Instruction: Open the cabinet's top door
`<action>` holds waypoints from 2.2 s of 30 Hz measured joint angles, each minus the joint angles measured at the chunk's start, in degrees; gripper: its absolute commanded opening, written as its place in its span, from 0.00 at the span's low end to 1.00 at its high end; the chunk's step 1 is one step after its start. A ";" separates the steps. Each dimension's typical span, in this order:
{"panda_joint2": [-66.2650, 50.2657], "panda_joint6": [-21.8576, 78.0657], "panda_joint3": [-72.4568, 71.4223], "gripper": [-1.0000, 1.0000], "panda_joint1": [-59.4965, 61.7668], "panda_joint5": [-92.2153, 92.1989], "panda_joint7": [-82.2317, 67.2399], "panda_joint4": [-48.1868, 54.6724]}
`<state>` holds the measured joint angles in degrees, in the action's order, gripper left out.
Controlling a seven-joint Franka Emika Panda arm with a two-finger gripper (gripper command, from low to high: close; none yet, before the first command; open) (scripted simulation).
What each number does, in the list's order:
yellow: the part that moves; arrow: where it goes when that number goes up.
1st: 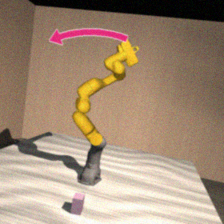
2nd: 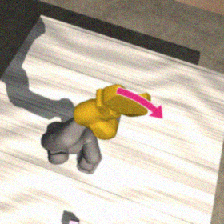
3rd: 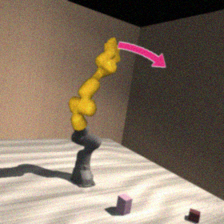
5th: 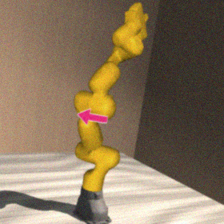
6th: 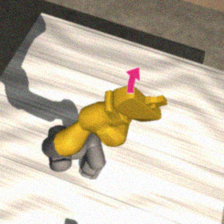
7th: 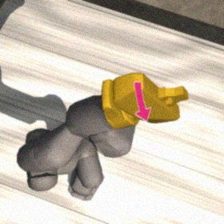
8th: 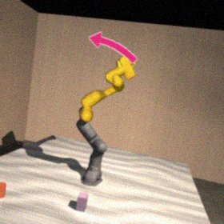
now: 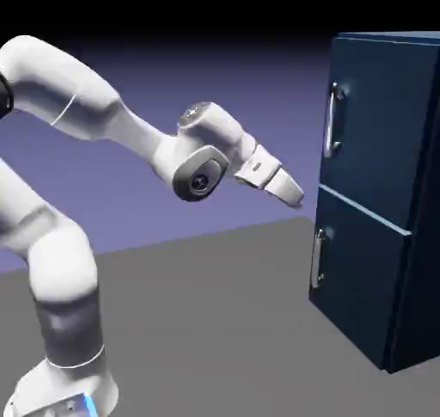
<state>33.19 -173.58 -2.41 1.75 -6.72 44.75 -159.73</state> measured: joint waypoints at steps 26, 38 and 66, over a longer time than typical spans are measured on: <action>5.09 4.09 -23.21 0.50 23.45 -64.80 22.11 12.21; 7.45 5.98 -33.92 0.50 34.27 -94.70 32.31 17.84; 11.55 10.01 -57.88 0.50 59.00 -157.31 53.28 31.16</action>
<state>44.74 -163.57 -60.29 60.74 -164.03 98.03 -128.58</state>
